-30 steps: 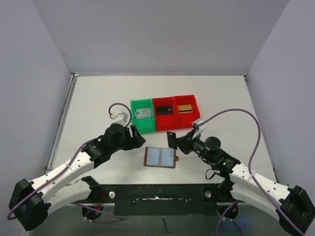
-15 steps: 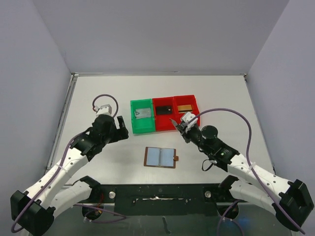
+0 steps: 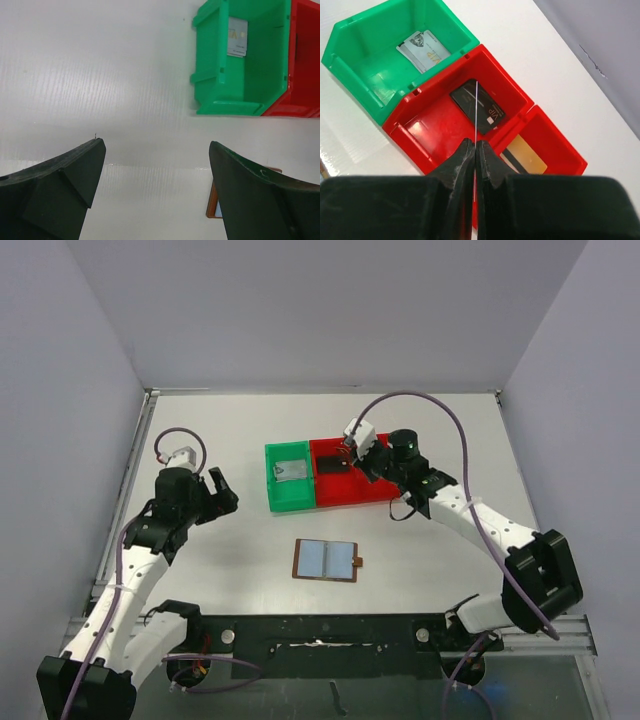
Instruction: Take the credit cards out of the card holder
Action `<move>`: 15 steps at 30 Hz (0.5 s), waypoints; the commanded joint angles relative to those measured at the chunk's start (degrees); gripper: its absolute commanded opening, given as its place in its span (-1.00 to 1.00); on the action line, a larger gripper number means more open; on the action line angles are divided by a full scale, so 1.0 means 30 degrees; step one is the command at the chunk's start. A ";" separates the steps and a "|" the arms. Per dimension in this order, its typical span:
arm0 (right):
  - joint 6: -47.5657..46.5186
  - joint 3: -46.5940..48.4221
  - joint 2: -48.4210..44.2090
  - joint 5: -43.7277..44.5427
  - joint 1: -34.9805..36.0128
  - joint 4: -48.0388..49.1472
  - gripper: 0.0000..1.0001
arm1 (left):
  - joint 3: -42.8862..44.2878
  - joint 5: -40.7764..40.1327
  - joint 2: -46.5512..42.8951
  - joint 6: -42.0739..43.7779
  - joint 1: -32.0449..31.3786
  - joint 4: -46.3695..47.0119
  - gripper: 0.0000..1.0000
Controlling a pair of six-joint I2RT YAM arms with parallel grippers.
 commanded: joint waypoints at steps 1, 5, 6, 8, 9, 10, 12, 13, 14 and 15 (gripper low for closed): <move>-0.2377 0.2973 0.2015 -0.0622 0.0329 -0.1161 -1.00 | -0.0094 0.1375 -0.0623 0.0484 0.0086 0.2132 0.70; -0.4398 0.4999 0.4393 0.0834 0.0828 -0.2784 -1.00 | -0.0357 0.1722 -0.0614 0.0464 0.0080 0.2837 0.70; -0.5027 0.5482 0.4872 0.1193 0.1106 -0.3168 -1.00 | -0.0335 0.1740 -0.0589 0.0565 0.0092 0.2809 0.70; -0.6334 0.5783 0.5536 0.1970 0.1657 -0.3115 -1.00 | -0.0246 0.1707 -0.0567 0.0674 0.0071 0.2679 0.70; -0.6796 0.5851 0.5854 0.2335 0.1876 -0.2942 -1.00 | -0.0233 0.1702 -0.0605 0.0712 0.0068 0.2698 0.70; -0.7103 0.5980 0.6139 0.2677 0.1984 -0.2807 -1.00 | -0.0231 0.1719 -0.0657 0.0715 0.0079 0.2726 0.70; -0.7694 0.6510 0.6802 0.3460 0.1957 -0.2919 -1.00 | -0.0281 0.1754 -0.0816 0.0764 0.0079 0.2745 0.70; -0.8138 0.6890 0.7178 0.3777 0.1980 -0.3127 -1.00 | -0.0329 0.1722 -0.0903 0.0778 0.0066 0.2776 0.70; -0.8526 0.7106 0.7410 0.4012 0.1957 -0.3196 -1.00 | -0.0342 0.1726 -0.0991 0.0798 0.0064 0.2820 0.70; -0.8886 0.7225 0.7601 0.4073 0.1972 -0.3187 -1.00 | -0.0406 0.1741 -0.1114 0.0801 0.0068 0.2873 0.70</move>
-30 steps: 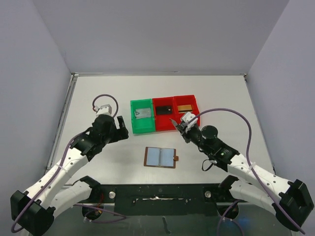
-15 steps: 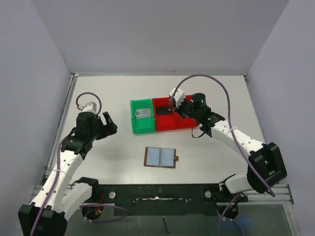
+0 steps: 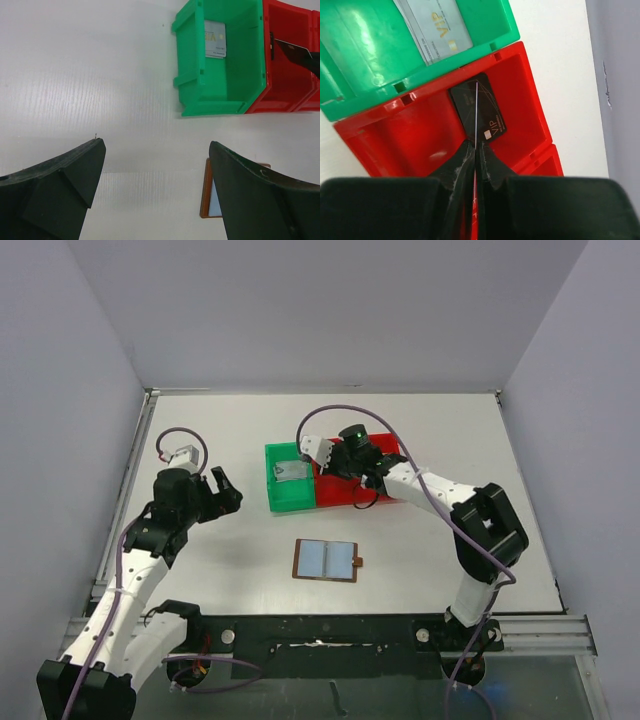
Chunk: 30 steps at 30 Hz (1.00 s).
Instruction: Take the credit cards out of the card holder
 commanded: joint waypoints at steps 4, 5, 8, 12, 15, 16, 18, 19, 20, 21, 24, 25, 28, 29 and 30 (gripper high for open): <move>-0.3308 0.1814 0.0955 0.1627 -0.0110 0.0402 -1.00 | -0.0045 0.0444 -0.0782 0.0534 0.0066 0.1601 0.70; -0.3492 0.1877 0.1102 0.1592 -0.0129 0.0436 -1.00 | -0.0043 0.0496 -0.0775 0.0554 0.0079 0.1625 0.70; -0.4120 0.2125 0.1588 0.1456 -0.0163 0.0315 -0.98 | -0.0044 0.0584 -0.0721 0.0612 0.0064 0.1646 0.70; -0.4933 0.2600 0.2311 0.1430 -0.0241 0.0074 -0.95 | -0.0067 0.0763 -0.0666 0.0728 0.0079 0.1708 0.70; -0.5544 0.3055 0.2939 0.1523 -0.0252 0.0065 -0.89 | -0.0083 0.0832 -0.0632 0.0773 0.0078 0.1709 0.70; -0.5709 0.3204 0.3185 0.1718 -0.0249 0.0101 -0.89 | -0.0051 0.0826 -0.0628 0.0767 0.0091 0.1712 0.70; -0.5949 0.3428 0.3705 0.1995 -0.0242 0.0423 -0.88 | -0.0088 0.0862 -0.0640 0.0770 0.0085 0.1721 0.70; -0.6104 0.3474 0.3926 0.2019 -0.0248 0.0670 -0.88 | -0.0096 0.0885 -0.0625 0.0767 0.0089 0.1742 0.70; -0.6252 0.3542 0.4151 0.2036 -0.0252 0.0902 -0.88 | -0.0090 0.0928 -0.0598 0.0766 0.0093 0.1767 0.70; -0.6409 0.3664 0.4362 0.2064 -0.0253 0.1001 -0.87 | -0.0085 0.0977 -0.0572 0.0788 0.0101 0.1774 0.70; -0.6631 0.4060 0.4947 0.2329 -0.0219 0.1001 -0.85 | -0.0056 0.1025 -0.0517 0.0827 0.0093 0.1733 0.70; -0.6629 0.4117 0.5029 0.2405 -0.0194 0.1017 -0.82 | -0.0044 0.1000 -0.0507 0.0825 0.0093 0.1729 0.70; -0.6674 0.4040 0.5008 0.2418 -0.0134 0.1089 -0.74 | -0.0075 0.1032 -0.0482 0.0825 0.0094 0.1769 0.70; -0.6638 0.4012 0.4971 0.2365 -0.0132 0.1050 -0.68 | -0.0072 0.1089 -0.0495 0.0825 0.0093 0.1789 0.70; -0.6615 0.4008 0.4970 0.2354 -0.0132 0.0971 -0.56 | -0.0079 0.1100 -0.0472 0.0825 0.0093 0.1791 0.70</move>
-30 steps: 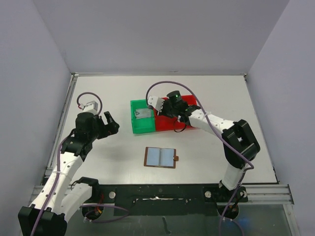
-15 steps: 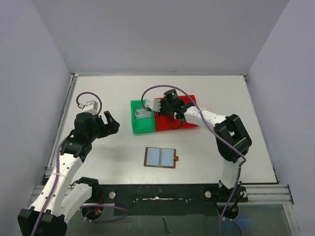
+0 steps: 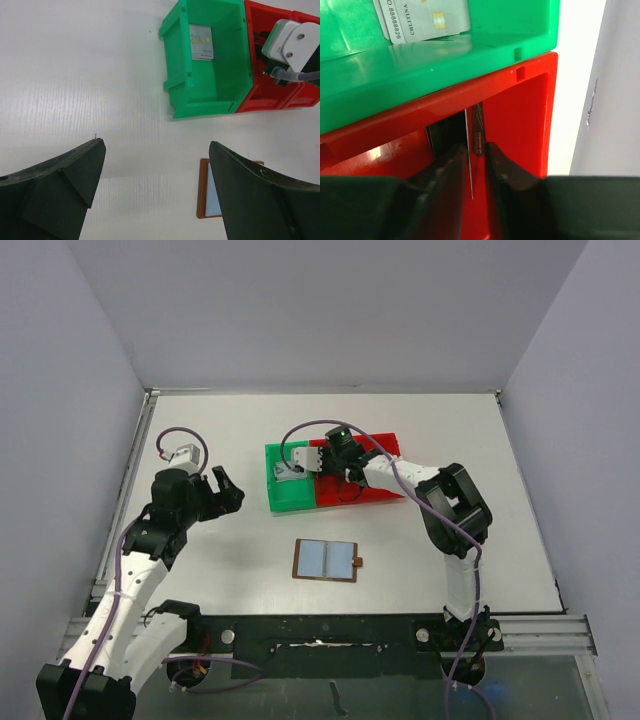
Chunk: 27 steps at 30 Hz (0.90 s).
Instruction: Take the credit cards out of the card holder
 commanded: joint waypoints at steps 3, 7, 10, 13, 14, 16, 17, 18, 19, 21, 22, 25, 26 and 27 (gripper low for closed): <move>-0.0182 0.0802 -0.0535 0.0165 -0.0026 0.0474 -0.32 | 0.0073 0.0467 0.0069 0.0475 0.0112 0.1159 0.70; 0.0130 0.0670 -0.0885 -0.0259 -0.0073 -0.0059 -0.14 | 0.0073 0.0594 0.0161 0.0503 0.0099 0.1156 0.70; 0.0411 0.0706 -0.1104 -0.0583 -0.0190 -0.0339 -0.05 | 0.0037 0.0793 0.0241 0.0504 0.0120 0.1220 0.70; 0.0764 0.0787 -0.1335 -0.0903 -0.0377 -0.0415 0.01 | 0.0043 0.1023 0.0360 0.0533 0.0094 0.1251 0.70; 0.0967 0.0856 -0.1397 -0.1064 -0.0439 -0.0440 0.03 | 0.0030 0.1098 0.0411 0.0534 0.0093 0.1251 0.70; 0.1333 0.0932 -0.1601 -0.1277 -0.0502 -0.0425 0.05 | 0.0047 0.1246 0.0540 0.0552 0.0094 0.1223 0.70; 0.1610 0.0955 -0.1738 -0.1287 -0.0491 -0.0350 0.06 | 0.0056 0.1316 0.0610 0.0536 0.0104 0.1258 0.70; 0.2010 0.0928 -0.1946 -0.1354 -0.0526 -0.0198 0.06 | 0.0060 0.1431 0.0670 0.0534 0.0095 0.1259 0.70; 0.2639 0.0855 -0.2389 -0.1494 -0.0560 0.0106 0.07 | 0.0046 0.1581 0.0732 0.0534 0.0094 0.1303 0.70; 0.4115 0.0382 -0.3451 -0.1760 -0.0620 0.0897 0.11 | -0.0012 0.2028 0.0904 0.0556 0.0095 0.1421 0.70; 0.5539 0.0032 -0.4049 -0.1702 -0.0623 0.1379 0.13 | -0.0040 0.2428 0.1053 0.0547 0.0097 0.1517 0.70; 1.0012 -0.2113 -0.6552 -0.1239 -0.0627 0.2992 0.18 | -0.0016 0.3381 0.1395 0.0537 0.0039 0.1528 0.70; 1.1821 -0.3030 -0.7528 -0.0857 -0.0638 0.3420 0.21 | -0.0051 0.3758 0.1471 0.0534 0.0035 0.1590 0.70; 1.3903 -0.3840 -0.8470 -0.0410 -0.0651 0.3624 0.25 | -0.0114 0.4223 0.1605 0.0486 0.0035 0.1678 0.68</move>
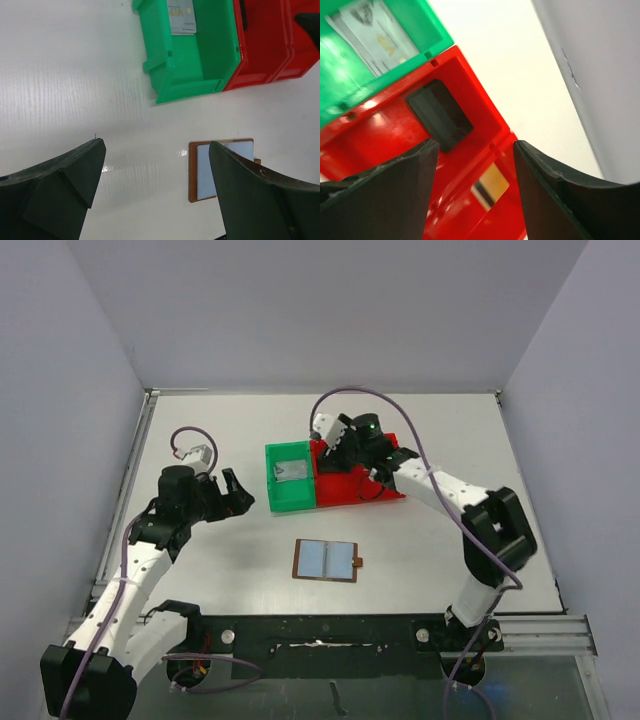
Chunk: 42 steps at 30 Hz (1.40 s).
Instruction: Take the credit cards out of the card holder
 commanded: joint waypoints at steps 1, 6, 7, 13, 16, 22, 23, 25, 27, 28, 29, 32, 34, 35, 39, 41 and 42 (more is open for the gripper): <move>0.9821 -0.2837 -0.5128 0.1381 -0.0055 0.2752 0.29 | -0.0122 0.2506 0.0362 0.0167 0.0016 0.1530 0.66; 2.0314 -0.5241 -0.8400 -0.1322 -0.1543 -0.1019 0.31 | -0.0226 0.5171 0.1350 -0.0416 -0.0122 0.1799 0.58; 2.1895 -0.6423 -0.8912 -0.2421 -0.1839 -0.0924 0.32 | -0.0289 0.5876 0.1653 -0.0656 -0.0200 0.1876 0.57; 2.8253 -1.1583 -1.2162 -0.1819 -0.0765 -0.0434 0.24 | -0.1266 0.4962 0.1771 -0.2671 -0.2900 0.2892 0.54; 3.0277 -1.2278 -1.2974 0.1806 0.1550 -0.1884 0.24 | -0.1384 0.2583 0.2049 -0.3675 -0.4981 0.2510 0.51; 3.3889 -1.2778 -1.2433 0.5747 0.5834 -0.2984 0.13 | -0.1957 0.1334 0.2947 -0.5175 -0.6905 0.3640 0.37; 3.4251 -1.2889 -1.2251 0.5950 0.6106 -0.3004 0.12 | -0.2003 0.1224 0.3157 -0.5316 -0.7090 0.3855 0.36; 3.4486 -1.3006 -1.1945 0.5737 0.6437 -0.2650 0.09 | -0.2014 0.1123 0.3692 -0.5454 -0.7346 0.4028 0.34; 3.4762 -1.2921 -1.1662 0.5745 0.6843 -0.2577 0.08 | -0.2057 0.1147 0.4194 -0.5616 -0.7616 0.4418 0.32; 3.4950 -1.2848 -1.1495 0.5940 0.7115 -0.2719 0.08 | -0.2096 0.1186 0.4437 -0.5645 -0.7765 0.4617 0.31; 3.5226 -1.2758 -1.1342 0.6170 0.7358 -0.3015 0.08 | -0.2127 0.1183 0.4706 -0.5653 -0.7919 0.4763 0.31; 3.5834 -1.2590 -1.0908 0.6649 0.7863 -0.4004 0.08 | -0.2131 0.1175 0.5381 -0.5676 -0.8384 0.5188 0.31; 3.6206 -1.2643 -1.0847 0.6760 0.8075 -0.4357 0.08 | -0.2134 0.1348 0.5814 -0.5734 -0.8638 0.5535 0.30; 3.6383 -1.2659 -1.0855 0.6873 0.8232 -0.4523 0.08 | -0.2131 0.1379 0.6031 -0.5763 -0.8794 0.5694 0.28; 3.6613 -1.2719 -1.0903 0.7134 0.8508 -0.5087 0.09 | -0.2014 0.1233 0.6719 -0.5933 -0.9495 0.6181 0.22; 3.6585 -1.2727 -1.0917 0.6937 0.8535 -0.5234 0.10 | -0.2131 0.1154 0.6953 -0.6203 -0.9812 0.6502 0.21; 3.6478 -1.2681 -1.0896 0.6895 0.8528 -0.5409 0.10 | -0.2215 0.1198 0.7071 -0.6323 -0.9893 0.6716 0.20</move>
